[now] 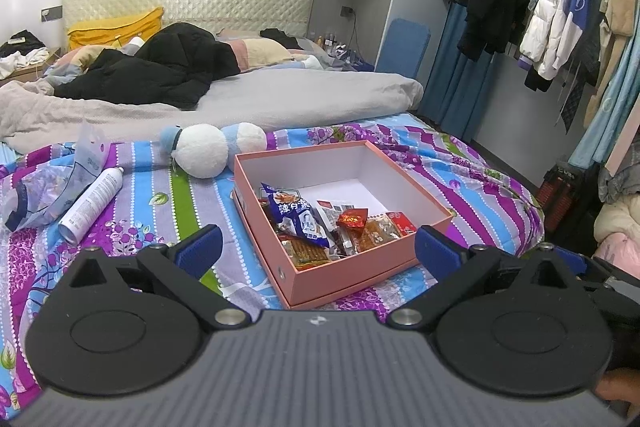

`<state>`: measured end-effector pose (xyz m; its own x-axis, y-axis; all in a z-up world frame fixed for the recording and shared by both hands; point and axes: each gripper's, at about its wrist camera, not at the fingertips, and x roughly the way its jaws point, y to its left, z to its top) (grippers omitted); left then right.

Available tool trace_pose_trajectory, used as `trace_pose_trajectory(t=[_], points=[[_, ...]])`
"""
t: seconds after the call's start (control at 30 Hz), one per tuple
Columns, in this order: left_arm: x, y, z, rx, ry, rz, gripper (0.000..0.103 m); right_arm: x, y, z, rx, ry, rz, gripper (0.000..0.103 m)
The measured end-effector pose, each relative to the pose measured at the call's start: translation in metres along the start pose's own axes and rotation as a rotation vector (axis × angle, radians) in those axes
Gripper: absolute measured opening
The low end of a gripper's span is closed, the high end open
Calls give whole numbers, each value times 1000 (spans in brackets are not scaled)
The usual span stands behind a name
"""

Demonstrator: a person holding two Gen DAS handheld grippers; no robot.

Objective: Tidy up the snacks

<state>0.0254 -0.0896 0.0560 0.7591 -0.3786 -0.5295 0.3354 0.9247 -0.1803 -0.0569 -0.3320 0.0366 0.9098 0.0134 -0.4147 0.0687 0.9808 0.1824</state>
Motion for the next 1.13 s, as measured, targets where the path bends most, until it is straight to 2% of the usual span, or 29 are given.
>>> trace_pose_trajectory(t=[1.13], points=[[-4, -3, 3, -2, 2, -15, 103, -2, -1, 0, 1, -6, 7, 103]])
